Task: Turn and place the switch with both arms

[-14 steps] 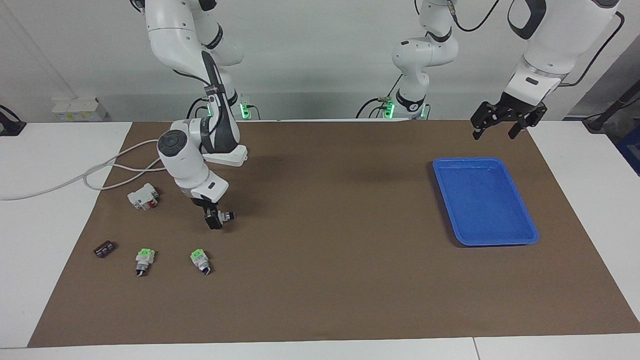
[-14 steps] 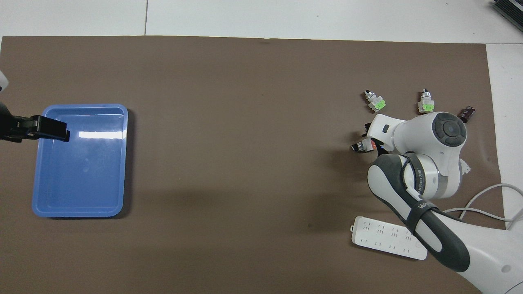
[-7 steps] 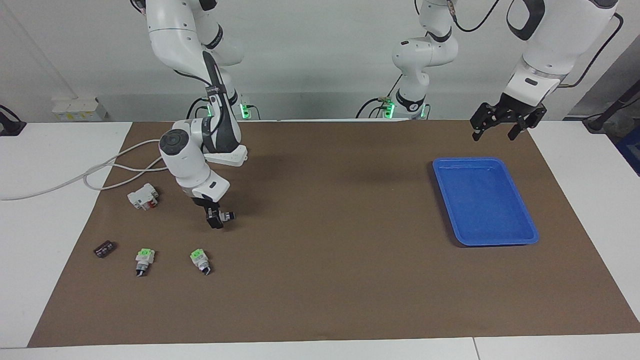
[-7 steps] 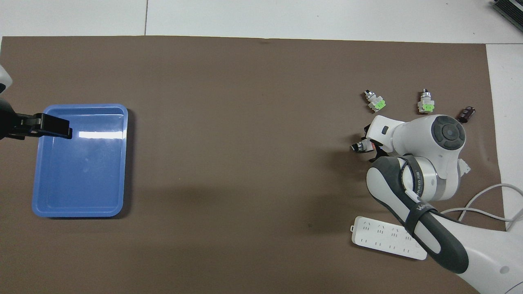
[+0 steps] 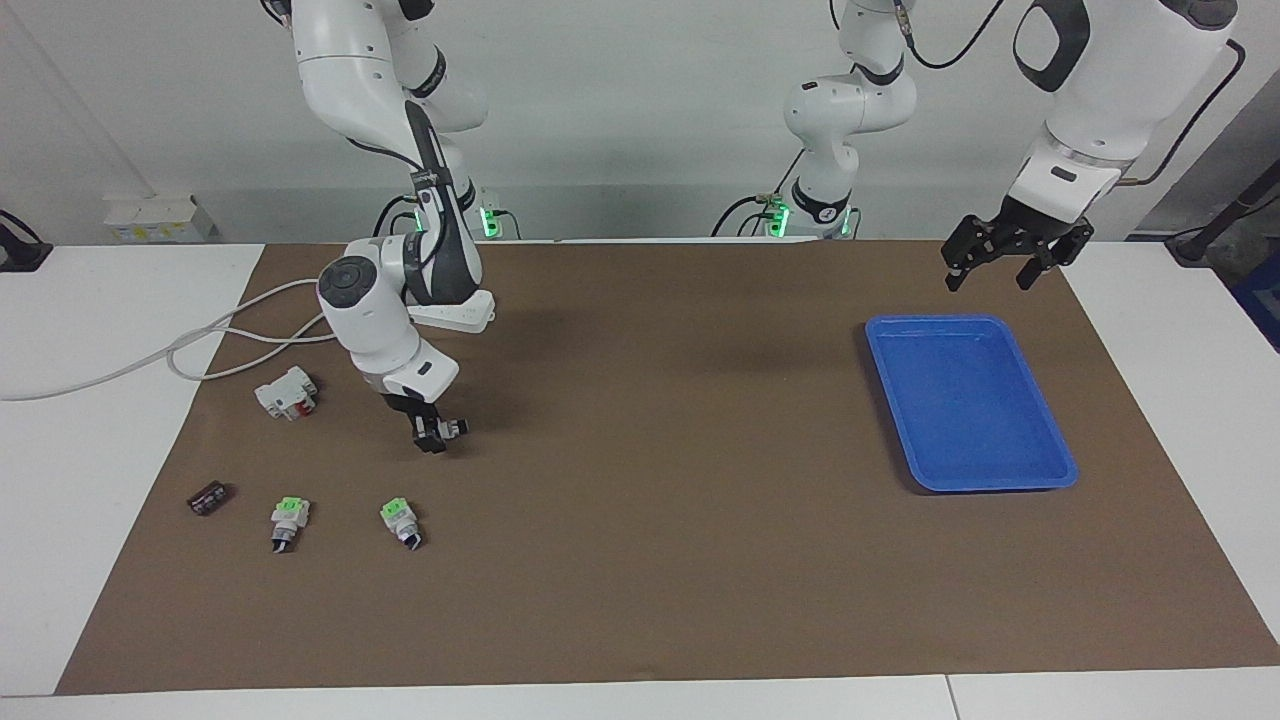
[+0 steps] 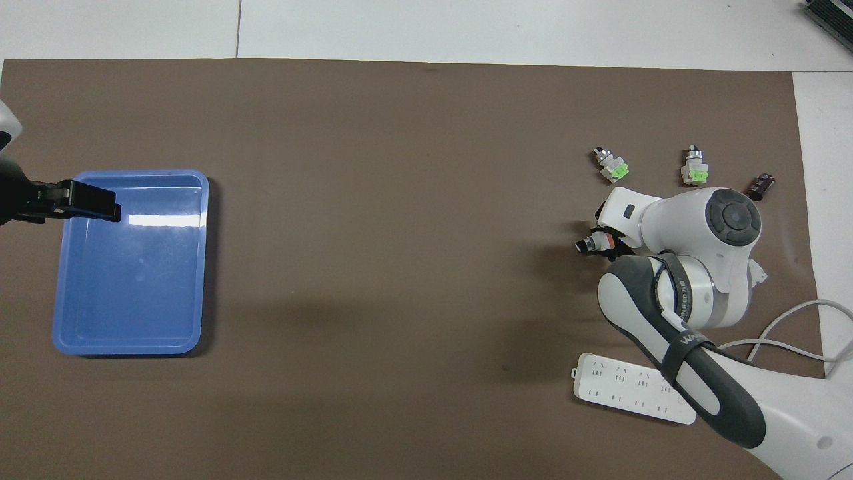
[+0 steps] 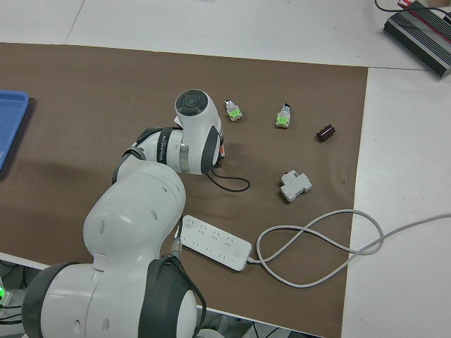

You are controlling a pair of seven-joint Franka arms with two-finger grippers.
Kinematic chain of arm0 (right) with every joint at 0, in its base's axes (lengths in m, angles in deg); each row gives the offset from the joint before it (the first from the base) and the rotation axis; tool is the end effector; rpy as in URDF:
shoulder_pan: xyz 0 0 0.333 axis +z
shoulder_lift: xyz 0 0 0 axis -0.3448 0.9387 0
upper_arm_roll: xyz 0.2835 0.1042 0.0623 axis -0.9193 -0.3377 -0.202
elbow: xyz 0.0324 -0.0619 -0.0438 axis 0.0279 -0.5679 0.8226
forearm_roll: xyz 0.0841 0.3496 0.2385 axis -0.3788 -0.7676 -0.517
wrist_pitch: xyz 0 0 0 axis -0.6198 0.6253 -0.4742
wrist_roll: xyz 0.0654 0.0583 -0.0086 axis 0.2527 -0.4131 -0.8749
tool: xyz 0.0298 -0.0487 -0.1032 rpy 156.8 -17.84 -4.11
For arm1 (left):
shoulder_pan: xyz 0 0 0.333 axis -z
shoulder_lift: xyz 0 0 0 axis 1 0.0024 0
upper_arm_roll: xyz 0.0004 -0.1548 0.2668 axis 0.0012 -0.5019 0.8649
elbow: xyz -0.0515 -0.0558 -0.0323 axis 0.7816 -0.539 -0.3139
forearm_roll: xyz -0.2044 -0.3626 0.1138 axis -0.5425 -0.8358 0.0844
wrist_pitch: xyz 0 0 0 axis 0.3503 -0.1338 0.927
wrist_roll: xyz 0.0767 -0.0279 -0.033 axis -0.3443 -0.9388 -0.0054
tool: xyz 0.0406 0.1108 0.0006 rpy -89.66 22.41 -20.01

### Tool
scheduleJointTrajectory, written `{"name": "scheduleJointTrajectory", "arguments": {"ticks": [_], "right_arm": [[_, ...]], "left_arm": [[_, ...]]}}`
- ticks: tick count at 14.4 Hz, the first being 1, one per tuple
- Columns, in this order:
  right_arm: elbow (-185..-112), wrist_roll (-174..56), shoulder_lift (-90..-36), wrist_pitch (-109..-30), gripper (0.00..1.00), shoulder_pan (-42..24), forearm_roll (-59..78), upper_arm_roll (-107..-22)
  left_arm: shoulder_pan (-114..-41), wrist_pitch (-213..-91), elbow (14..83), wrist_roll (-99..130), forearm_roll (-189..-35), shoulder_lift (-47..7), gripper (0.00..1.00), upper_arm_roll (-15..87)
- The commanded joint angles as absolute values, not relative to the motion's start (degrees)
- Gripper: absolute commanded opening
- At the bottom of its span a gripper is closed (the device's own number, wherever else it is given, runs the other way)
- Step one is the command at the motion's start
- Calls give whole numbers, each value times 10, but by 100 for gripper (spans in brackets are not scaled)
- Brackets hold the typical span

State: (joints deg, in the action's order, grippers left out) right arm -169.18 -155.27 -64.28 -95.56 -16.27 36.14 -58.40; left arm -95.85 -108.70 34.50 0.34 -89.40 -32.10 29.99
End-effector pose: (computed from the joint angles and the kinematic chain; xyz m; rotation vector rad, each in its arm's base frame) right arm 0.5915 0.0536 0.2383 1.8676 2.4879 0.1410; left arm 0.5900 -0.0344 0.5885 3.1006 -0.0705 0.0468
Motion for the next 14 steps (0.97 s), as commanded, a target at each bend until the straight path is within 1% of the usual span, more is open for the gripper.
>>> {"name": "scheduleJointTrajectory", "arguments": {"ticks": [1, 4, 6, 7, 9, 14], "right_arm": [[-1701, -1524, -639, -968, 0, -164, 348, -587], [-1695, -1490, -652, -960, 0, -160, 348, -587], [-1683, -1452, -663, -927, 0, -159, 348, -588], [-1669, -1432, -664, -902, 0, -147, 348, -588], [-1642, -1388, -665, -876, 0, -131, 348, -588], [-1586, -1291, -660, -860, 0, -72, 348, -588]], "left_arm": [[-957, -1104, 355, 2, -913, -322, 100, 304], [-951, -1104, 354, 5, -921, -322, 100, 304], [-952, -1110, 355, 8, -937, -322, 100, 305], [-952, -1110, 355, 9, -937, -321, 100, 305], [-953, -1110, 355, 10, -941, -321, 100, 305], [-961, -1120, 355, 33, -987, -317, 100, 305]]}}
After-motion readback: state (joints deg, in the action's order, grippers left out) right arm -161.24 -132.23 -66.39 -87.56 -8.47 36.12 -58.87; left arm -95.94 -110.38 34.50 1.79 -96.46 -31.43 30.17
